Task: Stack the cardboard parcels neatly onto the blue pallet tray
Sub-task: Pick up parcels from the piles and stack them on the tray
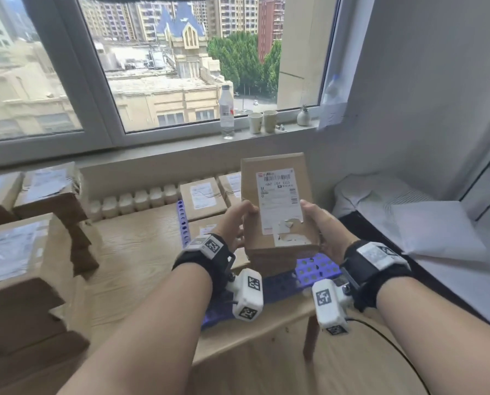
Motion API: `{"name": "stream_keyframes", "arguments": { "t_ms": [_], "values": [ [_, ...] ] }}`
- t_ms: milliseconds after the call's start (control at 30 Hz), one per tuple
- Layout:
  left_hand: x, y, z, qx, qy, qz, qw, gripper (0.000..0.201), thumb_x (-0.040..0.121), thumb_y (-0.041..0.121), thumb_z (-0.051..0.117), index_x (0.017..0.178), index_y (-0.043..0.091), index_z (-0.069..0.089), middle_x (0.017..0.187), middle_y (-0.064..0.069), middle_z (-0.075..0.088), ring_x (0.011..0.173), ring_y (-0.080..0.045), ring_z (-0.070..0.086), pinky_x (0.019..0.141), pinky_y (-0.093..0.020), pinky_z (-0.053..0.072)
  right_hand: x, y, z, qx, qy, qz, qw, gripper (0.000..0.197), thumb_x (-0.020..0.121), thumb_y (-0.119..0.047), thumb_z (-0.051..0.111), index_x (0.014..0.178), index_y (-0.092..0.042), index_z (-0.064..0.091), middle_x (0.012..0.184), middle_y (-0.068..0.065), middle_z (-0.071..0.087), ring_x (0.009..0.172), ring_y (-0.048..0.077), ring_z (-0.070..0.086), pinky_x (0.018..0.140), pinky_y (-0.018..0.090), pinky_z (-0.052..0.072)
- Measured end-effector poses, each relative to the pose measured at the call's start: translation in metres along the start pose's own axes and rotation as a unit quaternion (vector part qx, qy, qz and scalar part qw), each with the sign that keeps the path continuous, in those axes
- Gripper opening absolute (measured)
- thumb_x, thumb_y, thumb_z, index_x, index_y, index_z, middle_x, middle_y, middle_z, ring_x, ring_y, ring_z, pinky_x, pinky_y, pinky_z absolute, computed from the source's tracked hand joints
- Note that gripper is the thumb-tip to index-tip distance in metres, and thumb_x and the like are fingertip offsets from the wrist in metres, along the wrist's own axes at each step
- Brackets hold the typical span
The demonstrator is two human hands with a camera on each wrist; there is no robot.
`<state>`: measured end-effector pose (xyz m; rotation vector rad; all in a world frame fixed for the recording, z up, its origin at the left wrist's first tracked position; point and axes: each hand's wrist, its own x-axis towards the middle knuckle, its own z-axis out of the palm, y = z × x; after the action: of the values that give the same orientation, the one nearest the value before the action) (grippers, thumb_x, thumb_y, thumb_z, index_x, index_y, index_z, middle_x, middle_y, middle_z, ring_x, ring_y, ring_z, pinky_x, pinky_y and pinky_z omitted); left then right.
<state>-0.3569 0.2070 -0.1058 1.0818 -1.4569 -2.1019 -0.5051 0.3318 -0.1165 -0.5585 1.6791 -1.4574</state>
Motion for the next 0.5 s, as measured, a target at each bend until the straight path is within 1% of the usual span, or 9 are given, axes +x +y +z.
{"name": "stream_keyframes", "arguments": {
  "t_ms": [33, 67, 100, 133, 200, 267, 367, 433, 500],
  "values": [
    [0.004, -0.005, 0.013, 0.001, -0.001, -0.012, 1.000, 0.040, 0.063, 0.029, 0.059, 0.102, 0.019, 0.060, 0.100, -0.004, 0.061, 0.086, -0.017, 0.057, 0.062, -0.026, 0.047, 0.003, 0.003, -0.015, -0.008, 0.001, 0.000, 1.000, 0.056, 0.081, -0.060, 0.060, 0.116, -0.017, 0.069, 0.111, 0.008, 0.073, 0.103, 0.028, 0.069, 0.090, 0.042, 0.054],
    [0.009, -0.010, 0.025, 0.007, -0.003, -0.021, 1.000, 0.045, 0.060, 0.029, 0.057, 0.103, 0.018, 0.060, 0.097, -0.004, 0.061, 0.083, -0.017, 0.057, 0.060, -0.025, 0.047, 0.006, 0.006, -0.028, -0.008, 0.001, -0.001, 1.000, 0.050, 0.087, -0.056, 0.057, 0.115, -0.015, 0.069, 0.108, 0.007, 0.074, 0.094, 0.023, 0.071, 0.076, 0.031, 0.058],
    [0.013, -0.014, 0.036, 0.014, -0.005, -0.030, 0.999, 0.048, 0.058, 0.028, 0.056, 0.104, 0.016, 0.060, 0.096, -0.004, 0.060, 0.082, -0.018, 0.057, 0.061, -0.025, 0.048, 0.007, 0.008, -0.041, -0.009, 0.011, -0.003, 1.000, 0.051, 0.089, -0.055, 0.057, 0.115, -0.013, 0.068, 0.106, 0.007, 0.074, 0.088, 0.020, 0.071, 0.063, 0.023, 0.056],
    [0.017, -0.018, 0.046, 0.023, -0.012, -0.038, 0.999, 0.047, 0.057, 0.026, 0.056, 0.103, 0.015, 0.059, 0.097, -0.004, 0.060, 0.084, -0.019, 0.057, 0.065, -0.027, 0.049, 0.010, 0.012, -0.053, -0.013, 0.027, 0.001, 1.000, 0.063, 0.081, -0.062, 0.062, 0.117, -0.011, 0.066, 0.106, 0.008, 0.073, 0.087, 0.021, 0.072, 0.058, 0.021, 0.054],
    [0.025, -0.025, 0.062, 0.041, -0.032, -0.054, 0.997, 0.041, 0.057, 0.021, 0.056, 0.098, 0.014, 0.059, 0.103, -0.005, 0.060, 0.091, -0.022, 0.056, 0.072, -0.030, 0.048, 0.022, 0.021, -0.077, -0.036, 0.064, 0.017, 0.997, 0.102, 0.050, -0.082, 0.071, 0.123, -0.011, 0.061, 0.111, 0.008, 0.072, 0.095, 0.023, 0.072, 0.065, 0.028, 0.056],
    [0.032, -0.030, 0.076, 0.053, -0.042, -0.068, 0.995, 0.034, 0.061, 0.015, 0.059, 0.095, 0.013, 0.059, 0.101, -0.004, 0.059, 0.090, -0.022, 0.055, 0.072, -0.031, 0.048, 0.039, 0.032, -0.101, -0.060, 0.087, 0.019, 0.994, 0.121, 0.031, -0.091, 0.069, 0.122, -0.013, 0.059, 0.111, 0.005, 0.071, 0.099, 0.021, 0.070, 0.077, 0.036, 0.056],
    [0.048, -0.029, 0.090, 0.074, -0.043, -0.077, 0.993, 0.011, 0.084, 0.004, 0.055, 0.090, 0.014, 0.058, 0.094, -0.001, 0.058, 0.083, -0.018, 0.055, 0.061, -0.028, 0.047, 0.054, 0.032, -0.120, -0.071, 0.106, 0.009, 0.992, 0.123, 0.029, -0.090, 0.069, 0.122, -0.011, 0.054, 0.115, 0.006, 0.067, 0.102, 0.022, 0.067, 0.091, 0.044, 0.054],
    [0.063, -0.027, 0.097, 0.090, -0.049, -0.078, 0.992, 0.015, 0.088, 0.003, 0.051, 0.092, 0.015, 0.059, 0.094, 0.000, 0.058, 0.082, -0.017, 0.055, 0.056, -0.027, 0.046, 0.062, 0.030, -0.125, -0.065, 0.107, 0.007, 0.992, 0.124, 0.029, -0.086, 0.073, 0.126, -0.012, 0.048, 0.117, 0.007, 0.065, 0.104, 0.023, 0.066, 0.094, 0.046, 0.053],
    [0.079, -0.024, 0.101, 0.102, -0.063, -0.076, 0.990, 0.020, 0.089, 0.003, 0.052, 0.097, 0.019, 0.061, 0.100, -0.001, 0.059, 0.086, -0.018, 0.057, 0.059, -0.029, 0.048, 0.075, 0.029, -0.130, -0.056, 0.106, 0.006, 0.993, 0.131, 0.025, -0.085, 0.075, 0.130, -0.012, 0.046, 0.119, 0.008, 0.064, 0.105, 0.025, 0.066, 0.094, 0.048, 0.053]
  ]
}}
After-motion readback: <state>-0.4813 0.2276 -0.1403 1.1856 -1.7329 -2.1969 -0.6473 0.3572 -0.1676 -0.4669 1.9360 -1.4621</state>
